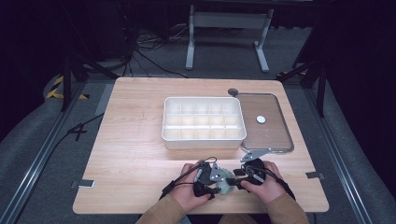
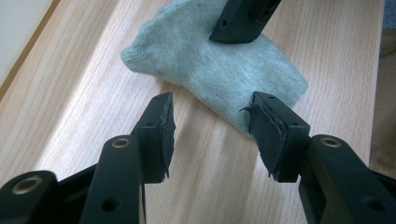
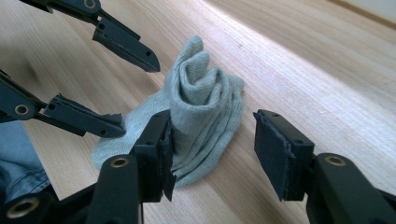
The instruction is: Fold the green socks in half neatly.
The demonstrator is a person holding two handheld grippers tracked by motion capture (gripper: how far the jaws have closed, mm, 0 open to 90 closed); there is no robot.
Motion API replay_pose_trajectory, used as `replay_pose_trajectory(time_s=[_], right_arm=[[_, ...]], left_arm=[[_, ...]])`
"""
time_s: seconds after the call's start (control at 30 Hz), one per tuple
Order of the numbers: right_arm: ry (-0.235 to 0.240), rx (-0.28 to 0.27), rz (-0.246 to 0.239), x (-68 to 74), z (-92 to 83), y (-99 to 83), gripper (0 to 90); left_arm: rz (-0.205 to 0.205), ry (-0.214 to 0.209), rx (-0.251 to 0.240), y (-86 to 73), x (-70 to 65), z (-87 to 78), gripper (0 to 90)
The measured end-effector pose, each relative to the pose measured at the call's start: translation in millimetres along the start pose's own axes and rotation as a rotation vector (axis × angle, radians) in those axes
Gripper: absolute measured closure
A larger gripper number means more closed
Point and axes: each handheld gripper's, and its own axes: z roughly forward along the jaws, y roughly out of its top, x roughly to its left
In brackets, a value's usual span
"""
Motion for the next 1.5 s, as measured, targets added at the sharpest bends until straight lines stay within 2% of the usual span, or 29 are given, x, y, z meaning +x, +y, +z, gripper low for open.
replay_pose_trajectory(time_s=[0.07,0.17,0.3,0.33,0.43,0.5,0.73,0.8,0.93,1.07,1.23,1.37,1.5], right_arm=[[0.007,0.006,0.007,-0.5,0.4,0.5,48.2],[0.043,0.017,0.037,-4.9,3.5,1.6,48.2],[0.101,0.028,0.070,-7.3,6.8,3.3,55.0],[0.101,0.028,0.070,-7.3,6.8,3.3,55.0],[0.168,0.027,0.089,-10.2,9.2,3.8,65.1],[0.179,0.029,0.090,-10.3,9.1,4.6,71.8],[0.135,0.039,0.041,-1.1,6.1,9.3,76.7],[0.119,0.027,0.010,3.8,2.6,11.8,77.6],[0.094,-0.001,-0.012,8.3,-9.8,16.0,77.8],[0.079,-0.021,-0.022,10.1,-20.2,20.9,77.7],[0.058,-0.032,-0.034,11.5,-34.0,30.9,77.6],[0.029,-0.039,-0.066,11.3,-48.7,42.9,77.6],[0.018,-0.035,-0.077,9.3,-58.1,49.9,77.5]], left_arm=[[-0.003,0.003,0.004,-0.7,-0.6,0.1,50.8],[-0.013,0.004,0.000,-2.5,-1.5,0.4,52.1],[-0.021,-0.003,-0.005,-3.7,-2.4,0.8,52.7],[-0.021,-0.003,-0.005,-3.7,-2.4,0.8,53.1],[-0.028,-0.010,-0.009,-4.5,-2.7,0.9,53.3],[-0.023,-0.006,-0.012,-4.6,-3.3,0.9,53.4],[-0.016,0.004,-0.002,-7.6,0.7,-7.6,50.8],[-0.029,0.020,-0.011,-12.8,5.6,-17.8,50.2],[-0.066,0.047,-0.022,-23.7,17.6,-35.2,50.0],[-0.104,0.073,-0.037,-32.2,27.0,-48.7,50.2],[-0.129,0.102,-0.060,-39.4,38.8,-66.3,49.8],[-0.162,0.109,-0.071,-43.7,45.4,-76.1,49.0],[-0.197,0.114,-0.071,-46.6,49.6,-82.3,48.8]])
